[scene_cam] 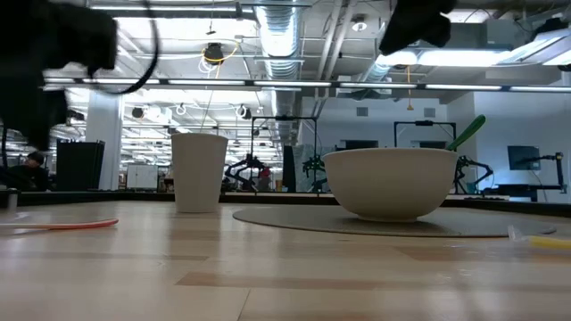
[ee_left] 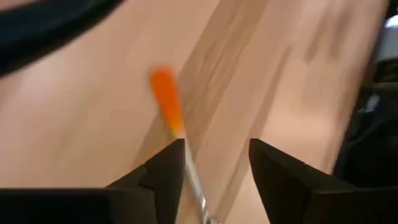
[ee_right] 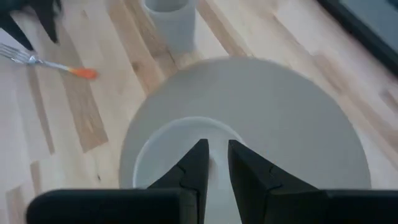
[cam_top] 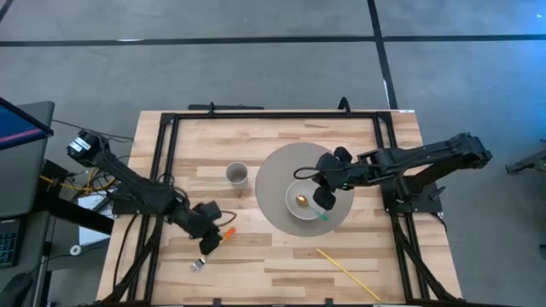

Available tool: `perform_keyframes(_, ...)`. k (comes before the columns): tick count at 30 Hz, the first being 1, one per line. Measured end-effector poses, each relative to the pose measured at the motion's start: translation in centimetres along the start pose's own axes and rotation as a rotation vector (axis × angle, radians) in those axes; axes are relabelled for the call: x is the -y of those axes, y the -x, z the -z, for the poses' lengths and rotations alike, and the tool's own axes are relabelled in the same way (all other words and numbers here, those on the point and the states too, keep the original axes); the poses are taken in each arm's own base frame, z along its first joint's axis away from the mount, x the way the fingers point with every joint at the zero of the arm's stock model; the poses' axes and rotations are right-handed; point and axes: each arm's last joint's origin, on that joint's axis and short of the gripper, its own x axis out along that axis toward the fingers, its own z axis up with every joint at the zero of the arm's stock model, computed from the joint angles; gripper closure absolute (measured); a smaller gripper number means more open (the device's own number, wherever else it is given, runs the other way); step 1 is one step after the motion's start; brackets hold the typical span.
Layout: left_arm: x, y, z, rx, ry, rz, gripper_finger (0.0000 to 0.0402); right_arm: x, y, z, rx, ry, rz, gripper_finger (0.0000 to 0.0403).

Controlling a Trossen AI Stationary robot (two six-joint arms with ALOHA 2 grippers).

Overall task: Pick & Place Utensil
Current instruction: Put the orange fork into the bowl

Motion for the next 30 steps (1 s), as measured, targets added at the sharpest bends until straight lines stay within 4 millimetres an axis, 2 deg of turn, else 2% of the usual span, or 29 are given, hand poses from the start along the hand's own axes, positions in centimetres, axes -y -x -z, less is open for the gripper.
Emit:
perform_keyframes(3, 0.0, -1.6, 1.5, -0.053, 0.039, -0.057, 0.021, -0.2, -0.4, -0.4, 0.022, 0.043, -0.007, 0.0348)
perform_keyframes(9, 0.3, -4.5, 3.2, -0.102, -0.008, -0.106, 0.0212, -0.2, -0.8, -0.4, 0.016, 0.056, -0.001, 0.0348)
perform_keyframes(14, 0.0, -5.5, 3.8, -0.11, -0.079, -0.161, 0.0221, -0.3, -0.7, -0.4, 0.017, 0.059, -0.006, 0.0348)
perform_keyframes(18, 0.1, -5.4, 3.7, -0.1, -0.141, -0.151, 0.0257, -0.4, -0.7, -0.3, 0.015, 0.047, -0.011, 0.0348)
perform_keyframes(24, -0.2, -4.8, 2.9, -0.062, -0.193, -0.152, 0.0382, -0.7, -0.5, -0.1, 0.014, 0.043, -0.023, 0.0348)
perform_keyframes(27, -0.2, -4.0, 1.7, 0.029, -0.166, -0.141, 0.039, -1.0, -0.4, 0.1, 0.014, 0.05, -0.031, 0.0348)
perform_keyframes(30, 0.3, -2.5, 0.2, 0.143, -0.211, -0.12, 0.0396, -1.2, -0.3, 0.1, 0.015, 0.054, -0.037, 0.0348)
